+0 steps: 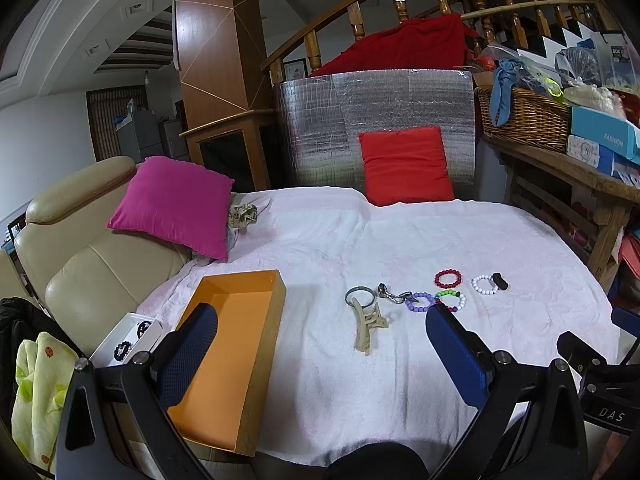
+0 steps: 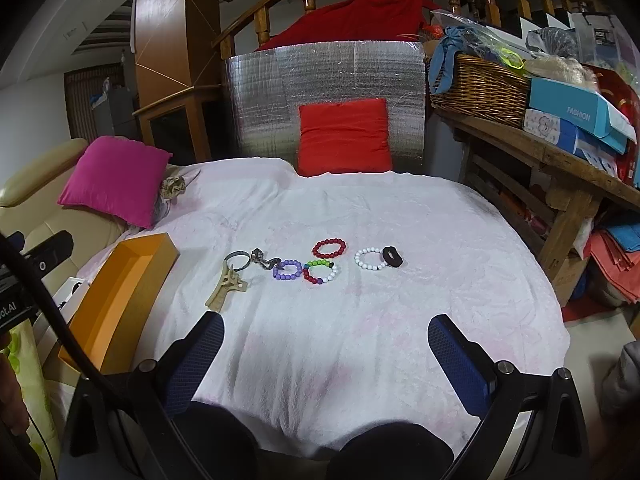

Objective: Organize jewelry

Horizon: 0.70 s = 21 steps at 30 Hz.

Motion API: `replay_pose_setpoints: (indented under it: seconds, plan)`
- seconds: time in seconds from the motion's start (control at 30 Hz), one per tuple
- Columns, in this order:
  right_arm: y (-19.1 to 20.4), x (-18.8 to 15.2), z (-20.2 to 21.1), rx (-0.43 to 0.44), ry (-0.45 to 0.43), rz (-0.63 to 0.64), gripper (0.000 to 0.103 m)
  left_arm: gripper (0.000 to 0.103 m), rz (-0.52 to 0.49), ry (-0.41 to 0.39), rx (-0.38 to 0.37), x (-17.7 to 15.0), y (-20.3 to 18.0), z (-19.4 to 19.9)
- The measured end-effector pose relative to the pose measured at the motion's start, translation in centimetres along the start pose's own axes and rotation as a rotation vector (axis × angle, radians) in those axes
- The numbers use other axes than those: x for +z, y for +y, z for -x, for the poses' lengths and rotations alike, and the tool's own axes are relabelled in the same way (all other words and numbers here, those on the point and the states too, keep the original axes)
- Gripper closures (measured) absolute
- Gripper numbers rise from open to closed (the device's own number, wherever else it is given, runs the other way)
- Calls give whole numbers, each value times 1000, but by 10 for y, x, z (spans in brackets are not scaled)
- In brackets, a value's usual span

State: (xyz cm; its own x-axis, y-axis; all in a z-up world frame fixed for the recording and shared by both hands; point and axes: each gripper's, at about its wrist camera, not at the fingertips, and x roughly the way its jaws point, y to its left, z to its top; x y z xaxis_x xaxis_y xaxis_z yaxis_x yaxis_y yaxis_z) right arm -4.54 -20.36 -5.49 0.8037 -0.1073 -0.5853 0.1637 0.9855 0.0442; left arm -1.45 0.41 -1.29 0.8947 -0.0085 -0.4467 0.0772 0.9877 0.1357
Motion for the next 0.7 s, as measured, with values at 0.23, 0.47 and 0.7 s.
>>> replay_pose_setpoints:
  seconds: [0.23, 0.47, 0.7]
  plan:
    - [1, -2, -2, 5, 6, 2, 0, 0, -5, 0, 1, -1, 0, 0]
    - [2, -4, -4, 8, 14, 1, 0, 0, -8, 8, 1, -2, -1, -2]
    - [1, -4, -8, 18, 29, -8, 0, 0, -10, 10, 0, -2, -1, -2]
